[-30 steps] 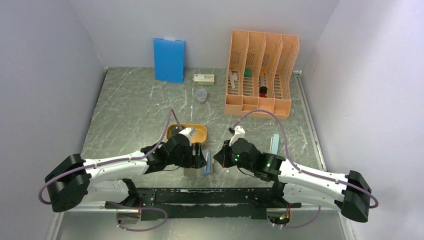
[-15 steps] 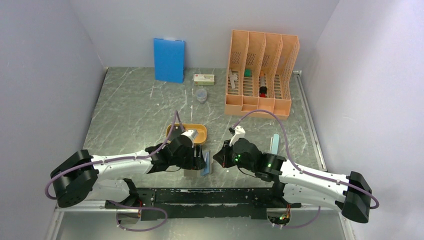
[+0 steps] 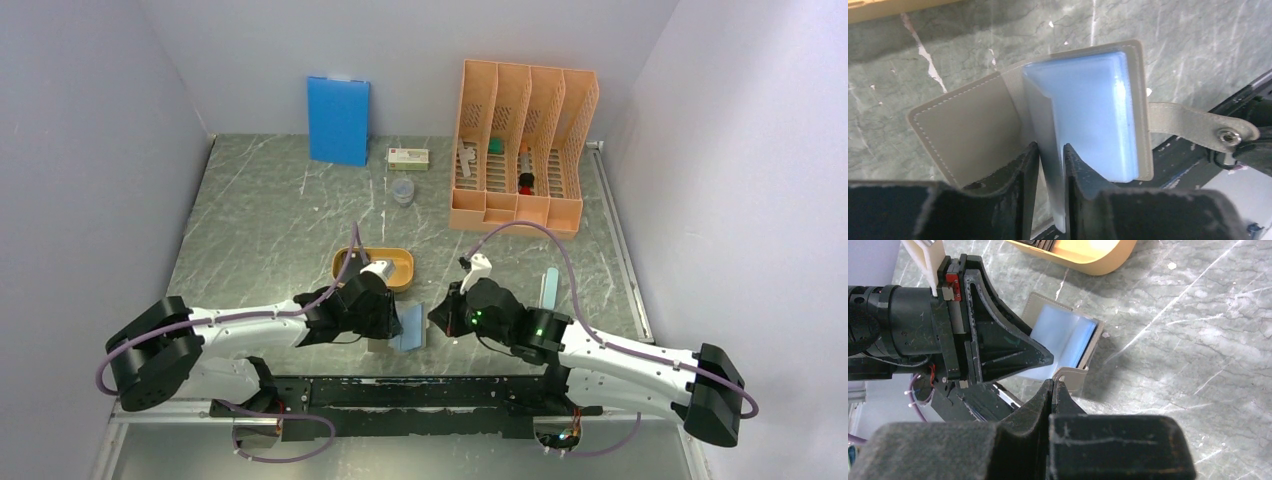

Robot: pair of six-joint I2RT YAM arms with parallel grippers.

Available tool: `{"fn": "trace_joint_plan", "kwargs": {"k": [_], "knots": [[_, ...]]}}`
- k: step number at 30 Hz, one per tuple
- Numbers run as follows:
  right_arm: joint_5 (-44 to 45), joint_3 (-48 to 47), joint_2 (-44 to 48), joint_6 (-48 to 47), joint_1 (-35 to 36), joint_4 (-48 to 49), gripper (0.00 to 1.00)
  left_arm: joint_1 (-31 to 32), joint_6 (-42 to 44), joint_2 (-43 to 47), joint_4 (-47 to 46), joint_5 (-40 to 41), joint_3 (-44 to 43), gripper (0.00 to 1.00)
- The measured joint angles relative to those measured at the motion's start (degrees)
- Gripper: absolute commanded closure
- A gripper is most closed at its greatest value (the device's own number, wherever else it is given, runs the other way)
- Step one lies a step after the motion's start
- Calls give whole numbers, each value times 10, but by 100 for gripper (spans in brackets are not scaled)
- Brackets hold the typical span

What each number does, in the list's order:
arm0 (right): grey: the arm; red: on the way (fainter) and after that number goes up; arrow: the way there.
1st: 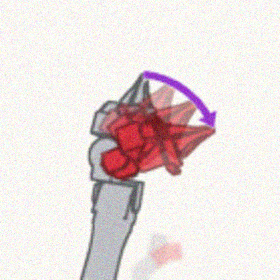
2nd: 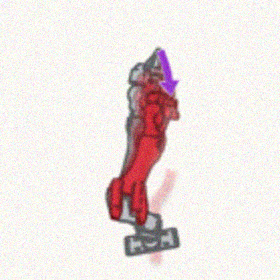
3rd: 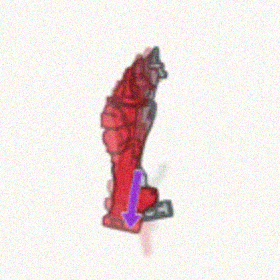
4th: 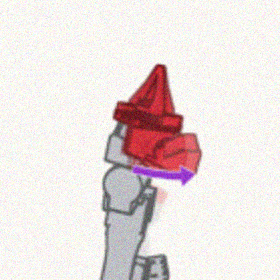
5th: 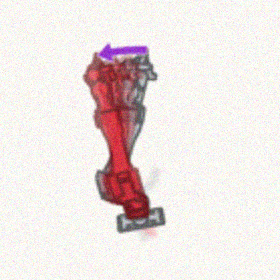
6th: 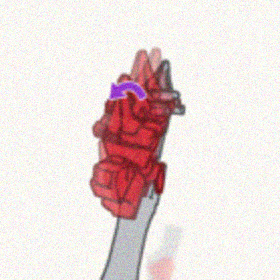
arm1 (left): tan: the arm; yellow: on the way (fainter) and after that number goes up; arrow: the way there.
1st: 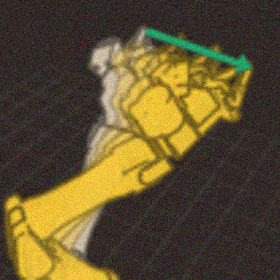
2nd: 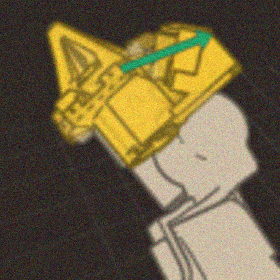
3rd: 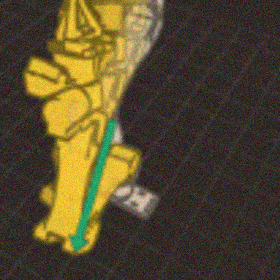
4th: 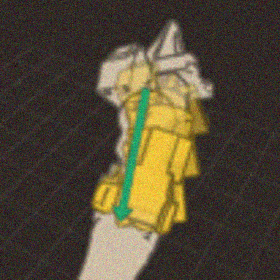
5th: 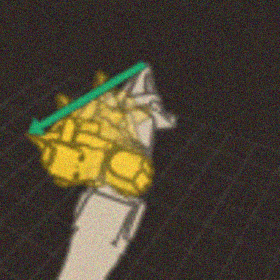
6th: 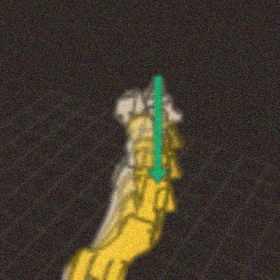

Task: Put the credit cards into the card holder
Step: Open the card holder at the center of the board.

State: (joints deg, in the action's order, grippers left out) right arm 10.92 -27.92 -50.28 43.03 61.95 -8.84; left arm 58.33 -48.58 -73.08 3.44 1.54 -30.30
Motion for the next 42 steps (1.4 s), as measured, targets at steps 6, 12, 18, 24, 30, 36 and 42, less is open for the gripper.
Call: {"fn": "trace_joint_plan", "kwargs": {"k": [6,12,18,24,30,36,42], "knots": [[19,12,15,17,0,-29,91,0,2,-18,8,24,5,95],[54,27,54,65,0,-104,49,0,-3,-30,14,39,10,95],[71,31,122,90,0,-176,40,0,-14,-31,14,43,10,95],[23,-5,123,75,0,-167,21,0,-26,-32,13,45,12,95],[-50,-14,14,69,3,-79,21,0,-41,-30,9,48,16,95],[-55,27,-33,108,4,-21,33,0,-50,-28,6,50,20,95],[-63,69,-69,133,4,28,45,0,-55,-25,-3,51,26,95]]}}
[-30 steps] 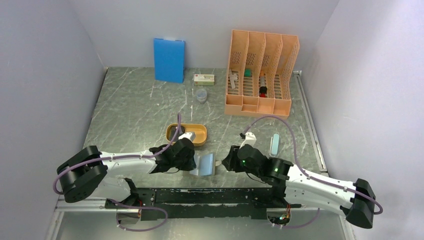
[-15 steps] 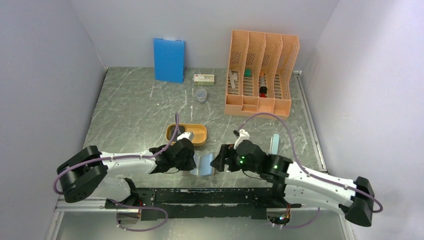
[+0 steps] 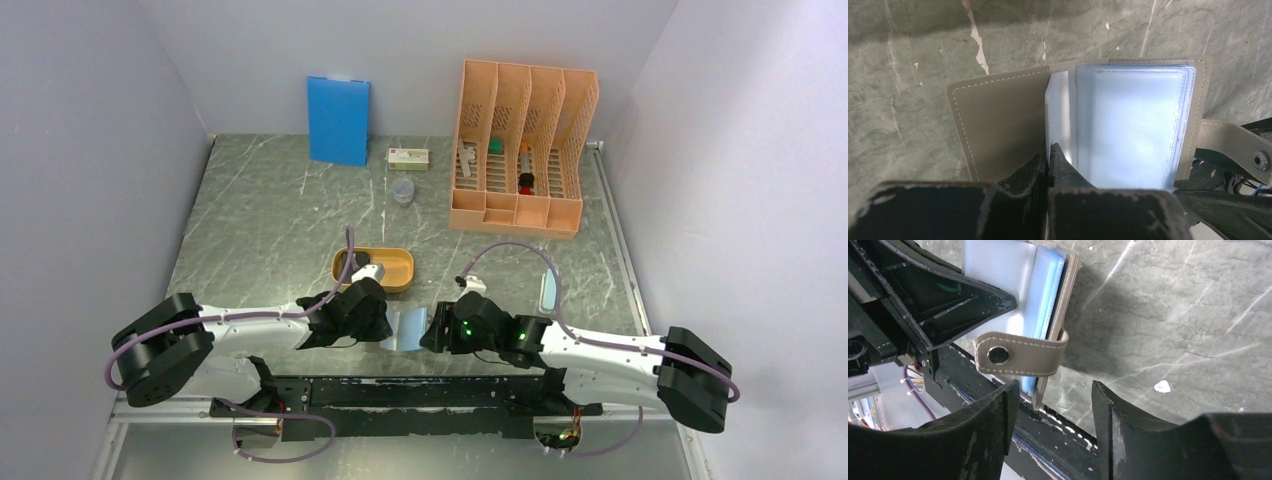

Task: Put the credit cards into the card holder
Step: Open the card holder at the center of the board.

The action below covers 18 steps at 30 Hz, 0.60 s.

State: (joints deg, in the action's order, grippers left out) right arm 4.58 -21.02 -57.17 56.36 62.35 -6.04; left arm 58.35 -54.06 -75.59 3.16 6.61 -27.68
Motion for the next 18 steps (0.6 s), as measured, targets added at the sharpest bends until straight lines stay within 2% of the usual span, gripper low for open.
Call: {"fn": "trace_joint_plan", "kwargs": {"k": [7,11,14,15,18], "knots": [[0,4,-45,21,0,54,59,0,-6,-2,-18,0,6,95],[4,6,-60,29,0,75,76,0,-8,-1,-23,0,9,95],[7,6,-74,31,0,85,85,0,-8,1,-23,0,10,95],[8,6,-75,32,0,85,88,0,-8,2,-21,1,10,90],[10,6,-75,33,0,91,91,0,-9,12,-4,3,10,64]]}}
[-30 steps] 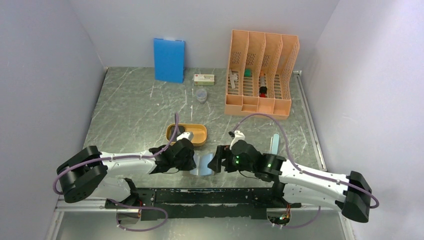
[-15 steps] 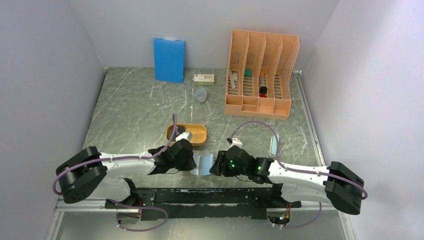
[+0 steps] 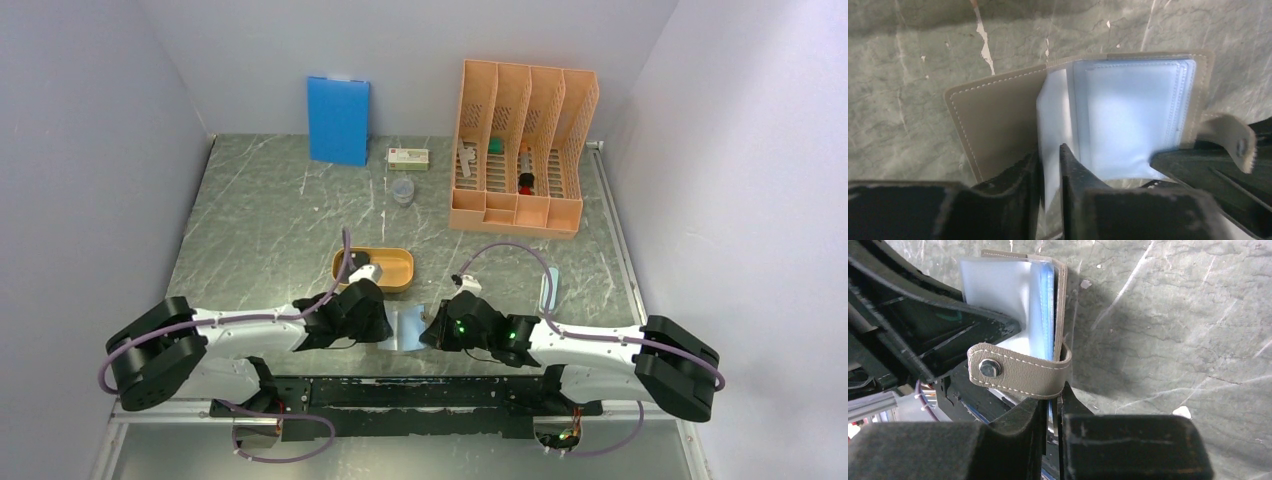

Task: Put the credit cards into the card holder
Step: Open the card holder at the center of the board.

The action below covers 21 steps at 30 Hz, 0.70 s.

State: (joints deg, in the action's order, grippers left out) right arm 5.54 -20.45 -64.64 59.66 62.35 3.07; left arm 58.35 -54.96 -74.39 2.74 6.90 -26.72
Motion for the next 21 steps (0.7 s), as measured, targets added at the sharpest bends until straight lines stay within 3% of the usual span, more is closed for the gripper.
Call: {"fn": "trace_joint_plan", "kwargs": {"k": [2,5,10,14,21], "knots": [[0,0,1,-1,0,1,91,0,5,15,16,3,-1,51],[2,0,4,-2,0,-2,92,2,11,55,61,11,-6,43],[3,-1,5,-5,0,-4,92,2,19,117,129,21,-30,42],[2,-1,-1,-5,0,1,91,2,23,151,125,13,-43,42],[-2,-1,-1,-8,0,14,89,2,25,91,56,-23,-45,41]]}}
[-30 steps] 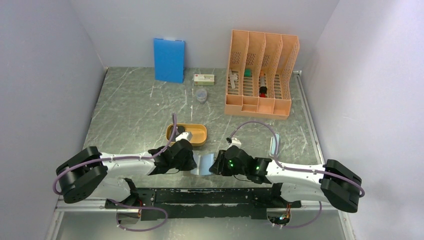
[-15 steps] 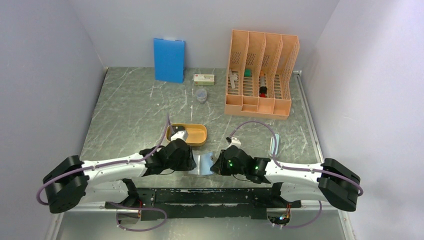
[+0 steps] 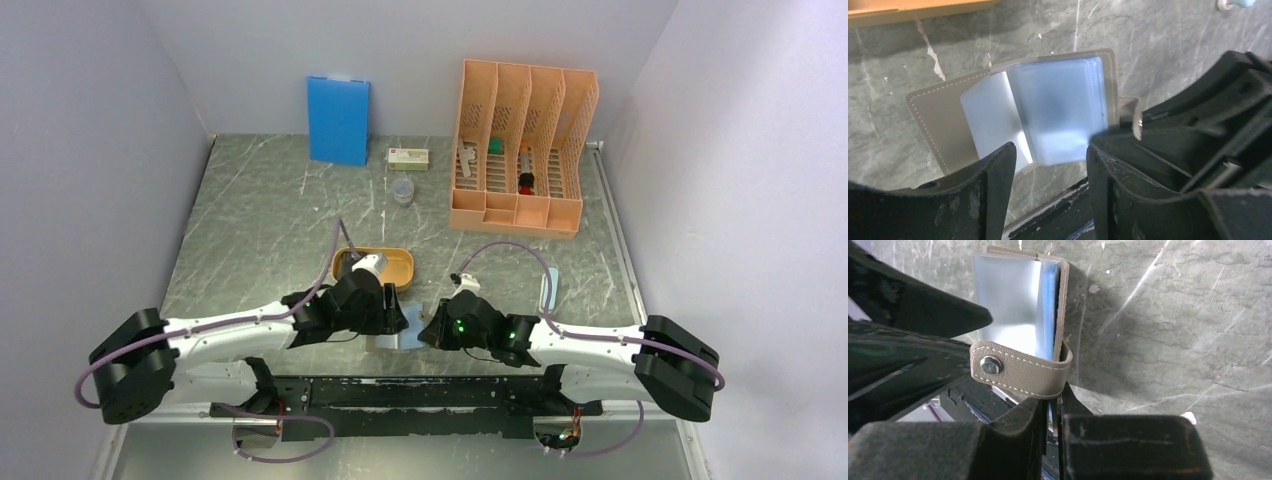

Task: Put the credit cards into the card holder
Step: Open the card holder at the center of the board.

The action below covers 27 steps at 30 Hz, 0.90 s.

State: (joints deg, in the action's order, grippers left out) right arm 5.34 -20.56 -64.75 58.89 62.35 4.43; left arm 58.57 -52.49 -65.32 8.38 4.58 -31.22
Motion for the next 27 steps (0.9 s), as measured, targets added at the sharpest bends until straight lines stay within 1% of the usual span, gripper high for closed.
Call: {"fn": "trace_joint_plan", "kwargs": {"k": [6,9,12,16,18,22,24,25,27], "knots": [[-2,0,2,-5,0,5,87,0,4,-65,-20,-9,-12,34],[-6,0,3,-7,0,8,84,0,7,-81,-31,-9,-19,31],[-10,1,4,-9,0,14,80,0,7,-93,-43,-9,-21,30],[-15,4,8,-12,0,22,77,0,7,-112,-52,-9,-21,31],[-18,6,9,-13,0,23,76,0,7,-120,-55,-9,-21,33],[-24,12,9,-14,0,28,75,0,6,-138,-61,-9,-21,42],[-26,15,11,-15,0,30,74,0,7,-146,-64,-8,-21,48],[-26,15,12,-15,0,30,73,0,7,-150,-66,-8,-21,53],[-26,17,16,-15,0,30,72,0,5,-154,-68,-7,-21,60]]}}
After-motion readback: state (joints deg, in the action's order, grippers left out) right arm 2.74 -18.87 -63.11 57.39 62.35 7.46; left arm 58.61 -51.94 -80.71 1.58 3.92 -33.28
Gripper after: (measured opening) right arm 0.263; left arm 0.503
